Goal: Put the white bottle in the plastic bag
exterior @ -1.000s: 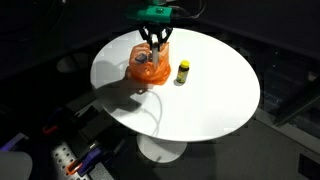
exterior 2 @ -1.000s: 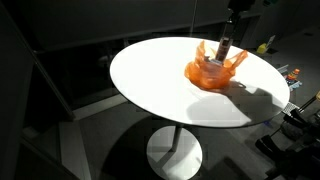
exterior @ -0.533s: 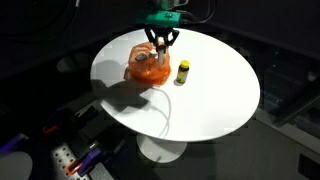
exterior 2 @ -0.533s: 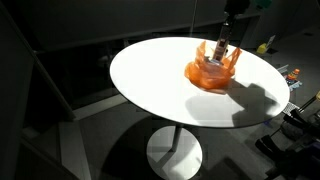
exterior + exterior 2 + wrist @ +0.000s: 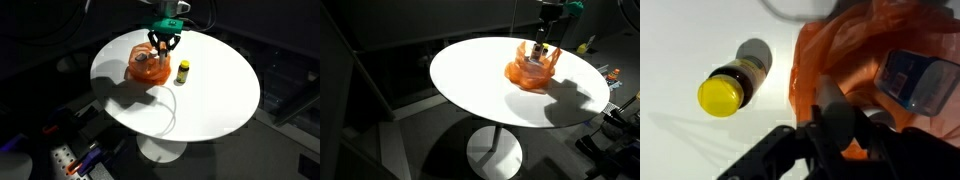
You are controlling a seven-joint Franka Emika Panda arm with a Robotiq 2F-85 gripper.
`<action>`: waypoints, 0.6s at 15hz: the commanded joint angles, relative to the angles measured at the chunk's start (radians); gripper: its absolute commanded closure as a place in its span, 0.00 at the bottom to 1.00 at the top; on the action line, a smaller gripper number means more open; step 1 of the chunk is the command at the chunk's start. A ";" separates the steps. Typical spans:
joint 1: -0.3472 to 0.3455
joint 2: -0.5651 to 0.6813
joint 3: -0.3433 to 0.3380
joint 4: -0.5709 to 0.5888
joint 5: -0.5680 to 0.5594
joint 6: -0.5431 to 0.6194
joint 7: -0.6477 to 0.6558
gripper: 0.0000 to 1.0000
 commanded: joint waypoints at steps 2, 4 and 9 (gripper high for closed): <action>-0.027 0.030 0.024 0.048 0.031 -0.023 -0.031 0.89; -0.026 0.036 0.021 0.051 0.028 -0.020 -0.023 0.89; -0.022 0.044 0.017 0.050 0.019 -0.027 -0.012 0.39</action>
